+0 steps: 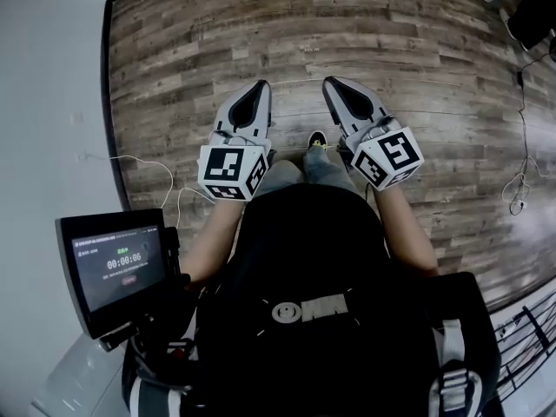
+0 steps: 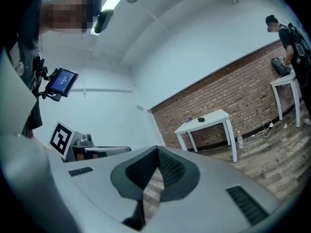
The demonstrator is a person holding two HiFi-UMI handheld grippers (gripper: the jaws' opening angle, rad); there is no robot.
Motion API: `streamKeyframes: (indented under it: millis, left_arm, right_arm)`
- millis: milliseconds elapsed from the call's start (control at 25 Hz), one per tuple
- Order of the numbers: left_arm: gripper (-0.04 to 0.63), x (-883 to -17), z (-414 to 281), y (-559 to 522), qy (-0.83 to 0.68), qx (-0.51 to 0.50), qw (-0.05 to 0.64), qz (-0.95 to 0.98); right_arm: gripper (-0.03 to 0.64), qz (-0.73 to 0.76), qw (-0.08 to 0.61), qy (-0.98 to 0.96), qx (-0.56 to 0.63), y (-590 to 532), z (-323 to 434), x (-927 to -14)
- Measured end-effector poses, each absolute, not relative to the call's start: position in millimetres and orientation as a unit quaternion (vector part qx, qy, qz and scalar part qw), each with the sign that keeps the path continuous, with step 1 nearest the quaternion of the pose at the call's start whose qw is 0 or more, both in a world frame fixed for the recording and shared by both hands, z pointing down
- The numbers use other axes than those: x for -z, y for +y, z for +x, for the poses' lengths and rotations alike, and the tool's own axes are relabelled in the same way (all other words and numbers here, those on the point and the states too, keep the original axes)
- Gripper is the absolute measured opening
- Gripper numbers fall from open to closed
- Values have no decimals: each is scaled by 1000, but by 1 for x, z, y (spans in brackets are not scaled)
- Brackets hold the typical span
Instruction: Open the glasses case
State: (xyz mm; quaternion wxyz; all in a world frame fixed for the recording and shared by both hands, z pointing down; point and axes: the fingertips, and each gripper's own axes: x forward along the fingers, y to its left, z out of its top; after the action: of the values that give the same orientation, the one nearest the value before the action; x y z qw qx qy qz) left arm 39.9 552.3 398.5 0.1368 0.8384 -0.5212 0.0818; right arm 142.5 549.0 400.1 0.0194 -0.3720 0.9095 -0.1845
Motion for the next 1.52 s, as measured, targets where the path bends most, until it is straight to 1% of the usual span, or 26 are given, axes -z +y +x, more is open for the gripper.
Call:
streamKeyframes:
  millis: [240, 440, 1000, 1320, 1520]
  left_arm:
    - [5, -397, 39, 518, -525, -87, 139, 835]
    - [5, -402, 31, 480, -512, -83, 145, 842]
    - [5, -395, -34, 359, -478, -56, 158, 862]
    - [5, -401, -38, 307, -470, -64, 170, 864]
    - [5, -400, -30, 254, -479, -76, 160, 860]
  right_arm:
    - [3, -373, 20, 907, 197, 515, 142, -403]
    - [3, -382, 11, 902, 202, 481, 127, -409]
    - [3, -384, -17, 906, 178, 362, 26, -394]
    - [3, -395, -12, 899, 189, 310, 26, -398]
    - [3, -394, -5, 899, 193, 257, 41, -403]
